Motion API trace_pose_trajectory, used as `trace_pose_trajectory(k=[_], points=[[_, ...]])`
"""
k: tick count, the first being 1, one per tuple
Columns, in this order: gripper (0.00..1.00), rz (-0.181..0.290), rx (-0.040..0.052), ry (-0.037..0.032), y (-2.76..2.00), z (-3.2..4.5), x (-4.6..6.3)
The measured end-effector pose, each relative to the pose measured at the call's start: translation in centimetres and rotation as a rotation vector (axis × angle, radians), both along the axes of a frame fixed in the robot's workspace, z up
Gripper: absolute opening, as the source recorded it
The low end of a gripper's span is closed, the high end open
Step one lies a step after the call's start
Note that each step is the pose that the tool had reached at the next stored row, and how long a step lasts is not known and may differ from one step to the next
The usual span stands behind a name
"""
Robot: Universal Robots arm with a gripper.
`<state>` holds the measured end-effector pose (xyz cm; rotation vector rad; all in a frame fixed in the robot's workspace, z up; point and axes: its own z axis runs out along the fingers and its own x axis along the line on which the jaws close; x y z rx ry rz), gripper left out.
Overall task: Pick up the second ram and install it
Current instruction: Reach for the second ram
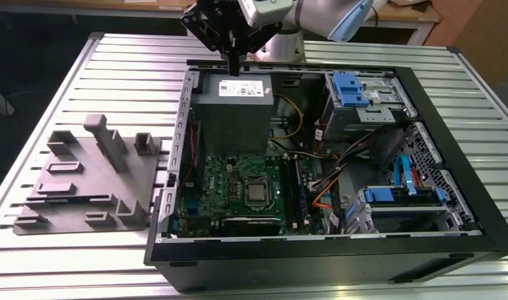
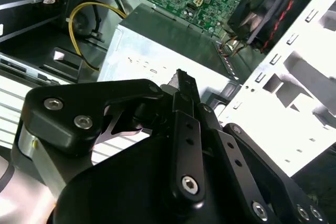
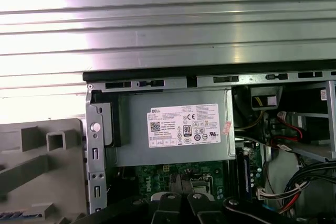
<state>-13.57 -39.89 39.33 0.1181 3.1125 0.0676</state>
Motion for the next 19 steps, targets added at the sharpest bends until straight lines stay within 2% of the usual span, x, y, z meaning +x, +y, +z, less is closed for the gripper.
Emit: trace_pose_trajectory(k=[19], points=[[0.07,0.000,0.0001,-0.0001,0.00,-0.01,-4.6]])
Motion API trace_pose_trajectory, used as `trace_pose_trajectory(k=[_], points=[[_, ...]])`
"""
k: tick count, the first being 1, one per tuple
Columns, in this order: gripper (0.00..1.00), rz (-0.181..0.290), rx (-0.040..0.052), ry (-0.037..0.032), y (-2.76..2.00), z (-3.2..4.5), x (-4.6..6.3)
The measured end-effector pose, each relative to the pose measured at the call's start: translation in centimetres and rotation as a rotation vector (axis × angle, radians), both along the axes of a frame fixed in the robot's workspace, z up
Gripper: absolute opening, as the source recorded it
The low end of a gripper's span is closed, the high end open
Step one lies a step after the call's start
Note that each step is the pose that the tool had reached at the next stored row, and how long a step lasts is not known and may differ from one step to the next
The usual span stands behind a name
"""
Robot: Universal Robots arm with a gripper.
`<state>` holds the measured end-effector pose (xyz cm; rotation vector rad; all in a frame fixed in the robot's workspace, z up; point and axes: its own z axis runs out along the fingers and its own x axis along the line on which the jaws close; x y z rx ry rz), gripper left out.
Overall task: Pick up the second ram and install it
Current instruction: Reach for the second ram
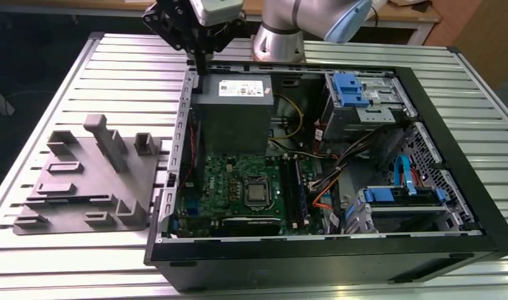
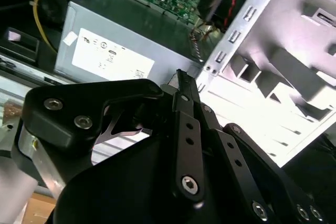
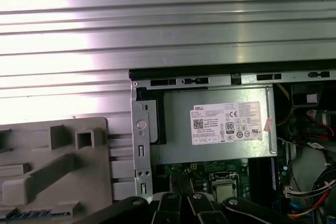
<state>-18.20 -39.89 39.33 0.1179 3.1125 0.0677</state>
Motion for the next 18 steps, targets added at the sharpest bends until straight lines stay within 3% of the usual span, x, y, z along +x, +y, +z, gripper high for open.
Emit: trace_pose_trajectory(k=[18], points=[[0.07,0.000,-0.0002,0.0000,0.00,-0.08,-4.2]])
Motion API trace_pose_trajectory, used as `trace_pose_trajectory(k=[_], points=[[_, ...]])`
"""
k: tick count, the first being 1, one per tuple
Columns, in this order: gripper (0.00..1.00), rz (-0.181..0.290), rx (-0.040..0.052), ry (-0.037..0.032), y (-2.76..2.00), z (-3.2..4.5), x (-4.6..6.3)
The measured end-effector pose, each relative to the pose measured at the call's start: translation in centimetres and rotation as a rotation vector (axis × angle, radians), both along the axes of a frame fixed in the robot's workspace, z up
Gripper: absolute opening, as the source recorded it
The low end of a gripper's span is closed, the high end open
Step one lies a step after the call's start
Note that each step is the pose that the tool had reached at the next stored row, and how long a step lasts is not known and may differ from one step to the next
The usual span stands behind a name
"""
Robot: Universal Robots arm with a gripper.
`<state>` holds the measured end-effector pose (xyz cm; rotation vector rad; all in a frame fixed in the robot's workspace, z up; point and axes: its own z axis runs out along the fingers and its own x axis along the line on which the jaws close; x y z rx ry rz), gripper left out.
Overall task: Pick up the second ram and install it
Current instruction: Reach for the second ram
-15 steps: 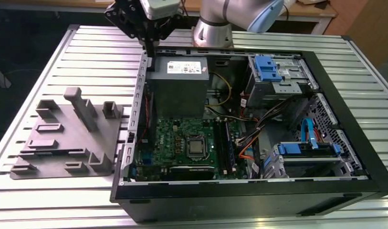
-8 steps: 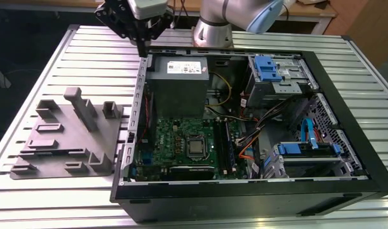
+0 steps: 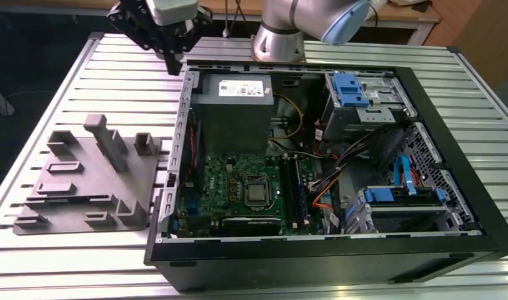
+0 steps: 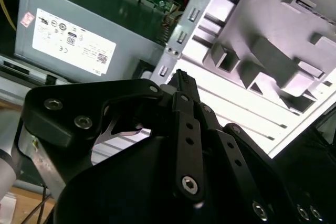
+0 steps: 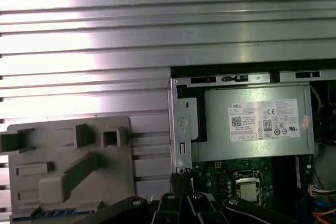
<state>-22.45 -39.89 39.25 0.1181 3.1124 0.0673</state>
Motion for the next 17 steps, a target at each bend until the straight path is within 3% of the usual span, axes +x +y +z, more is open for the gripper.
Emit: trace_pose_trajectory(k=[17], points=[[0.07,0.000,-0.0001,0.0001,-0.15,-0.11,-5.6]])
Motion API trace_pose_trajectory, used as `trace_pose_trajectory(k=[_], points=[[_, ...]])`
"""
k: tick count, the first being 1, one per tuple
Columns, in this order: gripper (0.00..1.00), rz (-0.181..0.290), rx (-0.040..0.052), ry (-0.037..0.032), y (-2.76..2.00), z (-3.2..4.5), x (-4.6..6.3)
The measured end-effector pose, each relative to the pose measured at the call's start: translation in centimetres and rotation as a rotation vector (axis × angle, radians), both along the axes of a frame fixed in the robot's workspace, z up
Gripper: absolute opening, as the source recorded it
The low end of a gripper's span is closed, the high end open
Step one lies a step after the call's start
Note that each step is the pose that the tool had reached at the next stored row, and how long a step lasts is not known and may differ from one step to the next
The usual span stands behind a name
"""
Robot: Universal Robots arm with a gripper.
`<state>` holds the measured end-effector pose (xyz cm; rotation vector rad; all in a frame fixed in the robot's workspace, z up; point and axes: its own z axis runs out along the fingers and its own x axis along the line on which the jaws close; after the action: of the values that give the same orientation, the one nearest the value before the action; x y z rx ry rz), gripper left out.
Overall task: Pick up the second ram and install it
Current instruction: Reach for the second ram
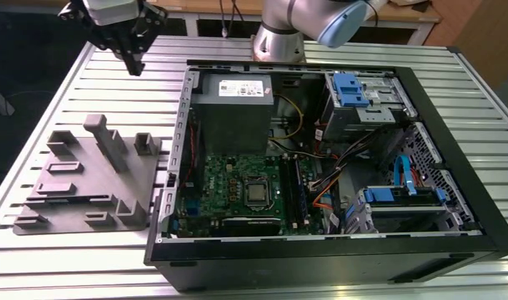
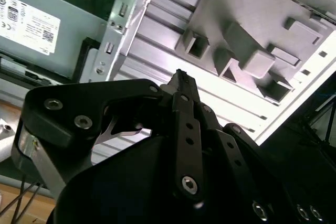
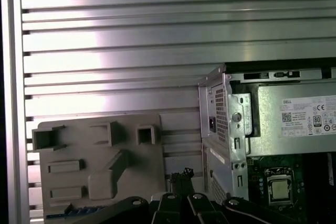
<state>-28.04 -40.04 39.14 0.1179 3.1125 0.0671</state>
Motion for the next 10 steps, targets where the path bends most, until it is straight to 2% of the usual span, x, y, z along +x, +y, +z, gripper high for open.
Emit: trace_pose_trajectory(k=[4,10], points=[[0.07,0.000,0.0002,-0.0002,-0.20,-0.06,-1.3],[0.07,0.000,0.0001,0.0000,-0.73,-0.14,-2.9]])
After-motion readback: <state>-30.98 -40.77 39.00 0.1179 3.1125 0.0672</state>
